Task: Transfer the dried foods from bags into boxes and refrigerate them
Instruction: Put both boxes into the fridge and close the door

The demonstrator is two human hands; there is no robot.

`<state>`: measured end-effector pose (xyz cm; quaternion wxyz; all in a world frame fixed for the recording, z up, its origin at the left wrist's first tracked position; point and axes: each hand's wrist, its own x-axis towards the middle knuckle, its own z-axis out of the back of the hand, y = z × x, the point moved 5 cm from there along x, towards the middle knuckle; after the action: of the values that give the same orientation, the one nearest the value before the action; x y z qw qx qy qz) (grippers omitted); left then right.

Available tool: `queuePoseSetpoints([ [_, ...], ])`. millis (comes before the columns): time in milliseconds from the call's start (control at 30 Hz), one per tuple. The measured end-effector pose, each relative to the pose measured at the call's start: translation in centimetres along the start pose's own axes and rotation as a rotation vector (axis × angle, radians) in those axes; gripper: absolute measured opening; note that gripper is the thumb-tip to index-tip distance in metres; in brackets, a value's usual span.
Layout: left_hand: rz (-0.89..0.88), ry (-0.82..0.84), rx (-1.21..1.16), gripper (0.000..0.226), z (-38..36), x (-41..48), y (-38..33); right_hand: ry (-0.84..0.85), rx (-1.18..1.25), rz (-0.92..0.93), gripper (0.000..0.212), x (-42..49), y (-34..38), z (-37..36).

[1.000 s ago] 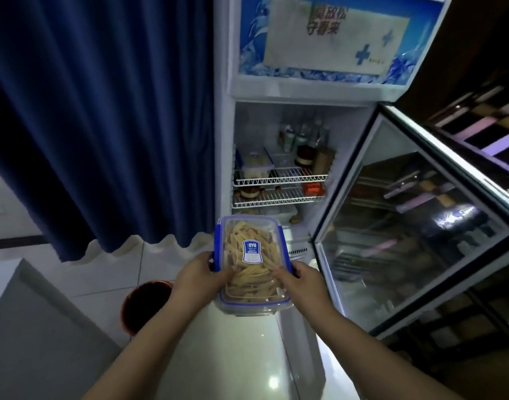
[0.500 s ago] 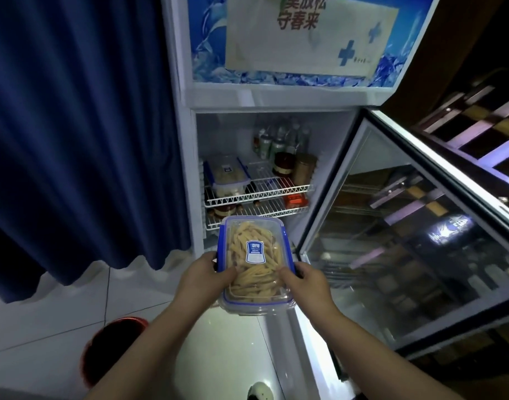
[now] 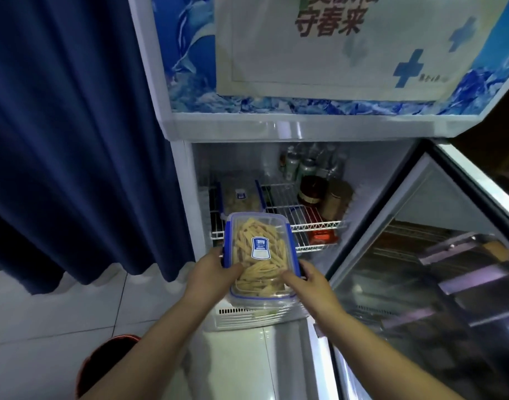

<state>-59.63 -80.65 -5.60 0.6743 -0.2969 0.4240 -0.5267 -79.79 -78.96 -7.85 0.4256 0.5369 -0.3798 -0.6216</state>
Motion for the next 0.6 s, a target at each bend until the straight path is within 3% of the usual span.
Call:
queuePoseSetpoints([
  [167,0.009,-0.044,0.035,0.023,0.3,5.0,-1.0,0.088,0.020,-0.058,0.040,5.5,1.3,-1.0],
  [600,-0.148,0.026,-0.076,0.057,-0.9,12.9,-2.5,0.019,0.027,0.011,0.027,16.2,4.1,-2.0],
])
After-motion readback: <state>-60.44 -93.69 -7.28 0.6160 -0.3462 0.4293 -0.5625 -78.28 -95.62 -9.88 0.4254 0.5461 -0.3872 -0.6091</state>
